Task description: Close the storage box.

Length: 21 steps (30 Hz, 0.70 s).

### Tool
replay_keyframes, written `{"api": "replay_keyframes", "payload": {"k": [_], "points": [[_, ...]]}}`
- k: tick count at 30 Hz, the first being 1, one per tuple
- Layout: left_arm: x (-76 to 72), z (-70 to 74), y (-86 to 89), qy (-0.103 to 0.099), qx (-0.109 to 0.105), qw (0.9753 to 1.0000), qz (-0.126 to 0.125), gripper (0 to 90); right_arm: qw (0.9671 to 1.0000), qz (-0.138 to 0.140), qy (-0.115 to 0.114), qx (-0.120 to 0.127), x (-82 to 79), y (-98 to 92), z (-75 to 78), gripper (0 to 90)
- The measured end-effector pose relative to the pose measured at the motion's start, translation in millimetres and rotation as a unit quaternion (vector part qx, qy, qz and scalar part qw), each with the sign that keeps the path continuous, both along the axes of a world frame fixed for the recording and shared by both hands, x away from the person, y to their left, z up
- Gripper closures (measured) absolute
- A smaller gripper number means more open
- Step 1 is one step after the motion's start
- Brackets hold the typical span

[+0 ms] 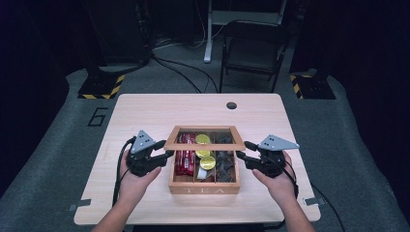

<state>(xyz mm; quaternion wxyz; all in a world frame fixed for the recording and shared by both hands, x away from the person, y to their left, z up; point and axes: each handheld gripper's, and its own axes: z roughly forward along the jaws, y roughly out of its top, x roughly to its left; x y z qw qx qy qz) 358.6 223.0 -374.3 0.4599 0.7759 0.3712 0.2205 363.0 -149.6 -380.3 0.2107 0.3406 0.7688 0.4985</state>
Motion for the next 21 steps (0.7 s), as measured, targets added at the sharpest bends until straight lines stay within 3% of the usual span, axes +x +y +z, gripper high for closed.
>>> {"api": "replay_keyframes", "payload": {"k": [8,14,21], "points": [[-6.6,-5.2,3.9,-0.002,-0.018,0.9998,-0.007,54.6,0.9999,-0.003,-0.014,-0.003,-13.9,2.1,3.2,53.1],[-13.3,-13.1,5.0,0.001,-0.013,0.9998,-0.014,54.6,1.0000,0.003,-0.006,0.001,-18.9,0.0,-4.3,53.1],[-21.9,-24.2,4.8,0.001,-0.006,0.9998,-0.018,54.6,0.9999,0.008,0.003,-0.012,-25.5,-0.6,-14.1,53.2]]}}
